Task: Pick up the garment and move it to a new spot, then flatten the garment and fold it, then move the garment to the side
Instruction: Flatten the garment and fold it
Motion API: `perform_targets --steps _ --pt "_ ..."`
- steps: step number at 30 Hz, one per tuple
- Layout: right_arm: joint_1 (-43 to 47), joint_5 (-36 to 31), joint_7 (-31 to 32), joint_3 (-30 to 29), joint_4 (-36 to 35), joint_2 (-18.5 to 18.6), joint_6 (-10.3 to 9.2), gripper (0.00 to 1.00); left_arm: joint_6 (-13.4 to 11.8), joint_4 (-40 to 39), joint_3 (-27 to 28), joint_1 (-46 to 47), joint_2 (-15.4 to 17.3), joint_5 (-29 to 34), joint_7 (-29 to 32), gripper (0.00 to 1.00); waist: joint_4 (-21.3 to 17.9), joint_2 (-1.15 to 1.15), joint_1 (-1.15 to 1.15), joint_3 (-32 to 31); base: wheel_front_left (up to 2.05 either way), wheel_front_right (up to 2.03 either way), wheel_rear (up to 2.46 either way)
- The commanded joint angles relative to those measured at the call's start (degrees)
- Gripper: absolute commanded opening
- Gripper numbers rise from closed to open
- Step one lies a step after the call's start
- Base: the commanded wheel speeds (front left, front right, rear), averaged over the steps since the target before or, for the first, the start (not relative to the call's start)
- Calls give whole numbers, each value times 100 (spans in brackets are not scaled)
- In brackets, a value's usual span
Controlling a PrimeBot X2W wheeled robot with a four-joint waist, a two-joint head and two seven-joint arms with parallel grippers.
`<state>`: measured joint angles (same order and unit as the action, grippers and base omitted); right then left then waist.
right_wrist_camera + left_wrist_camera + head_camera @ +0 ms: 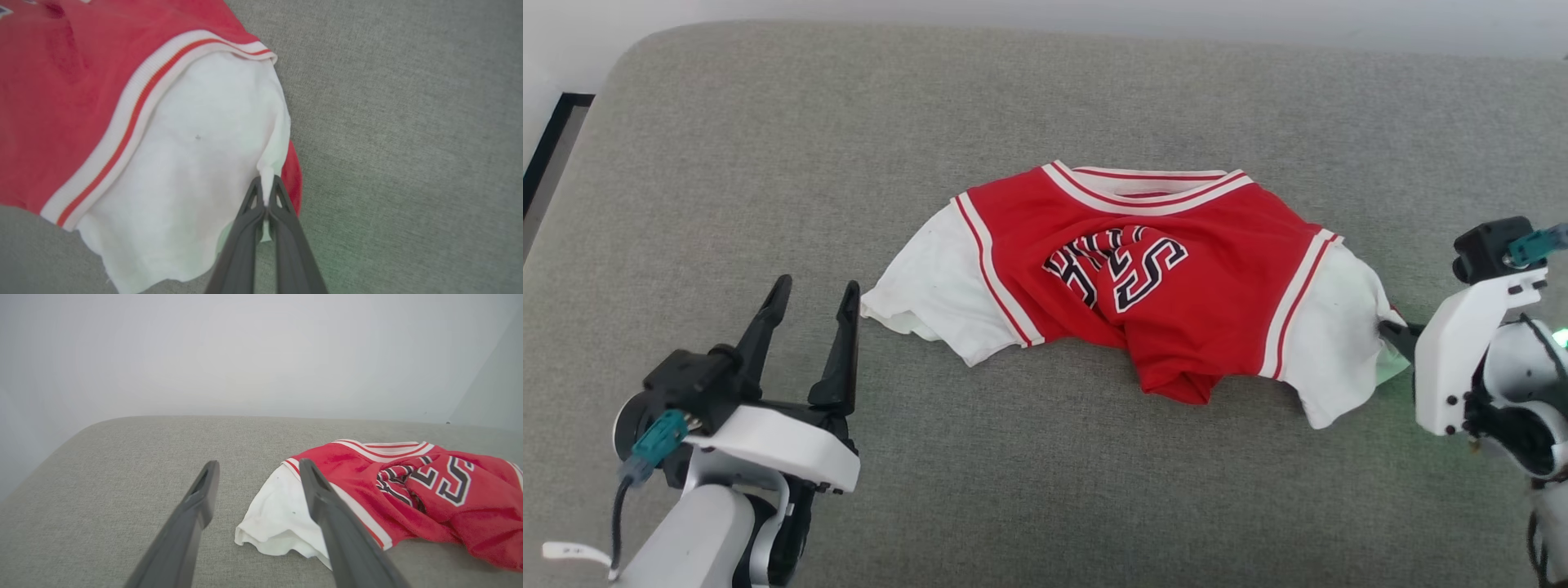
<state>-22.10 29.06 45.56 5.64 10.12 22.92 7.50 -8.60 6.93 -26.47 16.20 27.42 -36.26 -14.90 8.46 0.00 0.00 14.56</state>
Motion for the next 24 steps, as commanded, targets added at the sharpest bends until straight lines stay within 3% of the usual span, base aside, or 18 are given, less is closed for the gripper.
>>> perform_targets --steps 1,14,24 --pt "-95 47 89 -33 -86 75 -2 0 -13 -136 168 -146 -90 72 -35 100 27 0 0 10 0 0 0" --pt "-729 99 421 -606 -280 311 -2 0 305 -448 811 -608 -573 528 -39 100 119 0 0 108 0 0 0" --pt "-1818 -203 75 -730 803 749 -2 0 695 -392 1031 -493 -978 872 -36 100 341 0 0 356 0 0 0"
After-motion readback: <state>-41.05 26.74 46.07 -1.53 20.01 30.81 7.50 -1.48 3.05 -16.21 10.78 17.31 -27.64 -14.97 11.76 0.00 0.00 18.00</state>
